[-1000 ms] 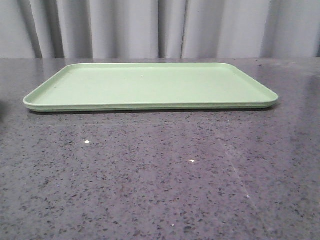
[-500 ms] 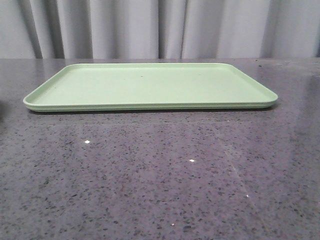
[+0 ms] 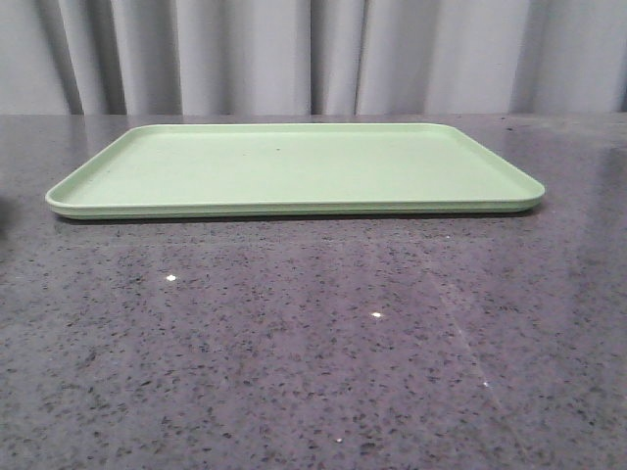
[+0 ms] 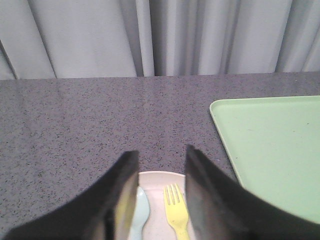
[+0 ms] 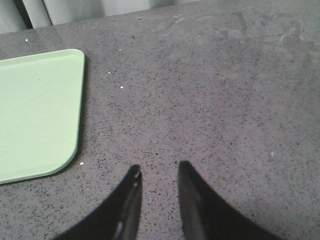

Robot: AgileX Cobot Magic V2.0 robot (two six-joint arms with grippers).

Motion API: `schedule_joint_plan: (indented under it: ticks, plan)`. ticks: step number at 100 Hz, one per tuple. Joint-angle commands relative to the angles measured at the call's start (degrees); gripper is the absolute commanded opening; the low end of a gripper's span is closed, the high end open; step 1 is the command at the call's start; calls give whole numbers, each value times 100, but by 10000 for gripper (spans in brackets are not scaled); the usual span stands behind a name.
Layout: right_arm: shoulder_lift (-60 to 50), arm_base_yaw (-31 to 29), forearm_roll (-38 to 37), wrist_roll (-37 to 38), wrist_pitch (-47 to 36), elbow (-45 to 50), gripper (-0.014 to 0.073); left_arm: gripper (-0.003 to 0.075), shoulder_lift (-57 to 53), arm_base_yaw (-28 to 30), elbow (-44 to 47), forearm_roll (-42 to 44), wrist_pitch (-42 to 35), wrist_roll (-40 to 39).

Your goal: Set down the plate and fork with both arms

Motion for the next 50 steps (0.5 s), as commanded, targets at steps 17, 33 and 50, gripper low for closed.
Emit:
schedule_joint_plan:
  ticks: [17,33,50]
  plan:
    - [55,-11,-35,-8,-396,-209,488,494,36,3,-206,-61,-583,-2]
    - [55,1,-31,-8,-367,-190,488,494,36,20,-196,-13,-498,-2]
    - [55,7,-31,-8,-367,-190,488,492,36,368,-492,-11,106,-48]
